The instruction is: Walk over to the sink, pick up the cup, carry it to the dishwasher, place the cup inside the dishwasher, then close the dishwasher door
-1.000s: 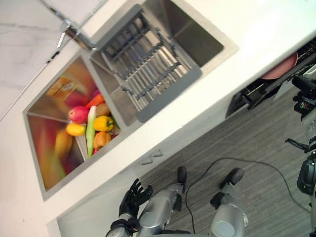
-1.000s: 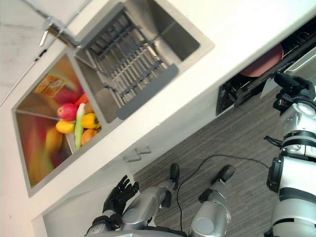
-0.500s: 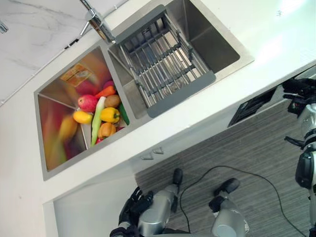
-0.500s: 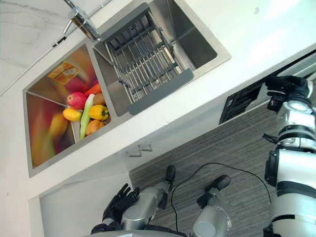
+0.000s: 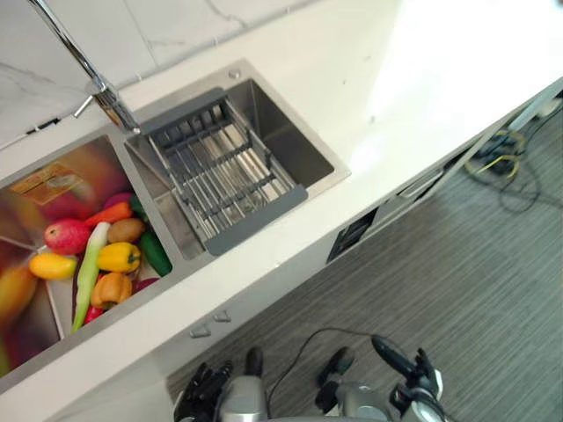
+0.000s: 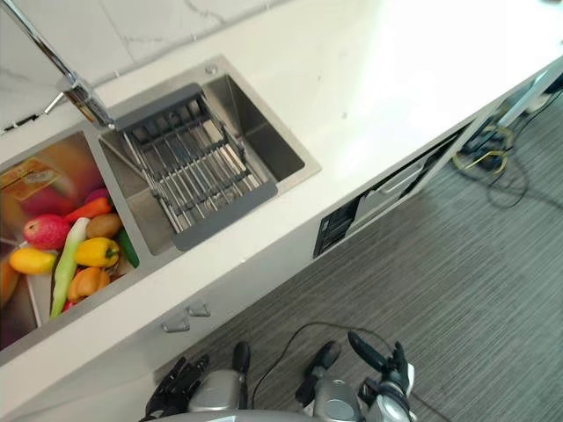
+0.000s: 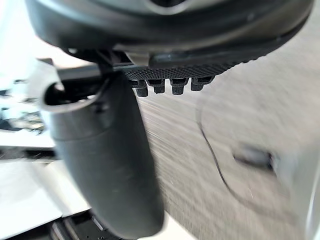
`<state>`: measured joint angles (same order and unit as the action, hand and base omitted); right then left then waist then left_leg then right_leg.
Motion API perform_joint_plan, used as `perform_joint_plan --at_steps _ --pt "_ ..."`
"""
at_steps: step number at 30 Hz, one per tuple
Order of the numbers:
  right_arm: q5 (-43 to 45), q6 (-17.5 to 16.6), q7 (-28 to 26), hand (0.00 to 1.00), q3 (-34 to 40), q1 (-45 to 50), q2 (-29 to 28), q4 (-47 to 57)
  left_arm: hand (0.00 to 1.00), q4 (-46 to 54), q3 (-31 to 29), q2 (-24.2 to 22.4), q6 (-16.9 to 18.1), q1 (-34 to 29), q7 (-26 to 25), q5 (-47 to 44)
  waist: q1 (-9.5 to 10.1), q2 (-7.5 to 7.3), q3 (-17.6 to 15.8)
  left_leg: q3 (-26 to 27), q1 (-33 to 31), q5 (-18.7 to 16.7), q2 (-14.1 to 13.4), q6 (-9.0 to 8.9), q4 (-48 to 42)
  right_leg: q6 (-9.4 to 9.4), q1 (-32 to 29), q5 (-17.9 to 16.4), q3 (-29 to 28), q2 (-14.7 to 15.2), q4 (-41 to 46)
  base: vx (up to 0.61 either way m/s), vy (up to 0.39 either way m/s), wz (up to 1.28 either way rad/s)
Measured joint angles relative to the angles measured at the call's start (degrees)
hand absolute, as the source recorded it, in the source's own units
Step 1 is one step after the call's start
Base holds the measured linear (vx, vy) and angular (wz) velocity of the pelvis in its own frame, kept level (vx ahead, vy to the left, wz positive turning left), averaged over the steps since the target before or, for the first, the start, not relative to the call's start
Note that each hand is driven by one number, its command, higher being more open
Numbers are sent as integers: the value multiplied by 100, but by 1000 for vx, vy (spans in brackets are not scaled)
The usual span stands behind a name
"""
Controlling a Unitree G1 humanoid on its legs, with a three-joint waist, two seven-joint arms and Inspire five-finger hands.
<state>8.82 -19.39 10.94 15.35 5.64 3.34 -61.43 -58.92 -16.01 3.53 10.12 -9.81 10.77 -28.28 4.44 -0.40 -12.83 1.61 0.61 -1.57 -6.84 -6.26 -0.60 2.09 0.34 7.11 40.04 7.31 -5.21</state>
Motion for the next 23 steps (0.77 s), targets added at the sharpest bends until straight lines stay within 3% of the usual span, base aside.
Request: perform_joint_plan --at_steps 1,3,4,5,6,7,9,10,12,13,14,15,16,18,20,21,23 --pt "-324 218 -29 100 -63 3 -19 -7 100 11 4 20 -5 28 -74 -3 -12 -63 43 -4 85 -8 14 4 2 15 88 -7 3 14 0 7 51 -1" --pt "-579 409 -110 100 -134 -8 -25 -23 100 17 6 9 -7 46 -113 1 -18 -61 60 -33 142 -8 29 6 11 29 168 -15 44 31 1 -19 38 11" --pt "-728 663 -236 100 -148 -38 -29 -14 100 13 6 -7 -44 44 -146 16 -64 -36 132 146 165 1 10 19 90 70 222 -46 163 72 20 -30 44 62" --pt "-809 877 -262 100 -115 -41 -4 13 100 -2 8 5 -140 55 -180 31 -230 -18 249 1067 169 3 -170 126 135 101 341 -51 487 177 28 -6 51 98" --pt "-841 943 -253 100 -111 -27 43 12 100 -2 22 -2 -162 76 -187 55 -337 -15 290 1538 183 29 -263 165 134 153 442 -65 729 258 28 37 88 199" --pt "-870 1160 -306 100 -115 142 224 36 100 -2 73 -94 -223 169 -180 155 -475 42 328 1858 266 268 -342 15 226 294 780 -42 1243 349 35 53 97 173" --pt "-860 1351 -351 100 -99 293 340 -7 100 11 57 -158 -245 162 -177 160 -303 55 367 1635 422 477 -203 -67 354 392 1022 2 1418 436 38 61 201 104" --pt "-839 1359 -385 100 -98 402 323 7 100 0 41 -136 -287 137 -189 269 -241 22 409 1550 447 406 -114 29 390 466 1051 -30 1453 614 284 124 315 46" --pt "-774 1346 -501 100 -91 398 293 19 100 -15 93 -55 -293 83 -218 490 -271 60 428 1483 432 371 -112 87 456 455 704 -188 1169 1063 1355 151 283 26" --pt "-737 1321 -600 100 -13 418 279 96 100 -31 165 22 -295 43 -227 618 -305 47 420 1438 415 360 -115 111 450 319 427 -246 836 1328 2079 155 266 27" --pt "-726 1212 -679 100 25 415 221 140 100 -30 319 174 -292 -1 -253 859 -363 -7 391 1289 417 323 -41 199 405 80 45 -193 122 1641 3036 197 271 59" --pt "-716 1073 -738 100 99 421 87 162 100 -29 510 397 -305 -12 -314 1044 -491 -98 338 1064 444 317 -42 258 371 144 -269 -225 -730 1627 3549 190 172 74" --pt "-733 993 -746 100 125 409 3 169 100 -30 536 487 -343 1 -342 1040 -547 -137 332 941 423 323 -125 279 359 334 -321 -512 -1107 1422 3508 157 31 102" --pt "-805 718 -756 100 107 467 -75 192 100 -36 527 544 -442 171 -489 995 -603 -148 329 334 250 364 -283 281 327 377 -233 -1217 -2087 382 2420 99 -67 122" --pt "-798 617 -698 100 -8 467 -85 224 100 -40 520 449 -476 287 -548 993 -597 -179 319 5 182 383 -205 243 366 388 -216 -1193 -2421 4 1321 77 -126 103" --pt "-798 529 -682 100 -101 436 -142 246 100 -38 496 461 -478 292 -565 1014 -598 -366 286 -97 192 375 4 190 398 351 -257 -934 -2702 38 917 59 -180 92" --pt "-798 524 -671 100 -82 381 -29 227 100 -174 459 305 -455 364 -586 1026 -662 -213 283 -240 218 440 -62 36 469 331 -213 -1083 -2706 -56 1201 83 -142 68"
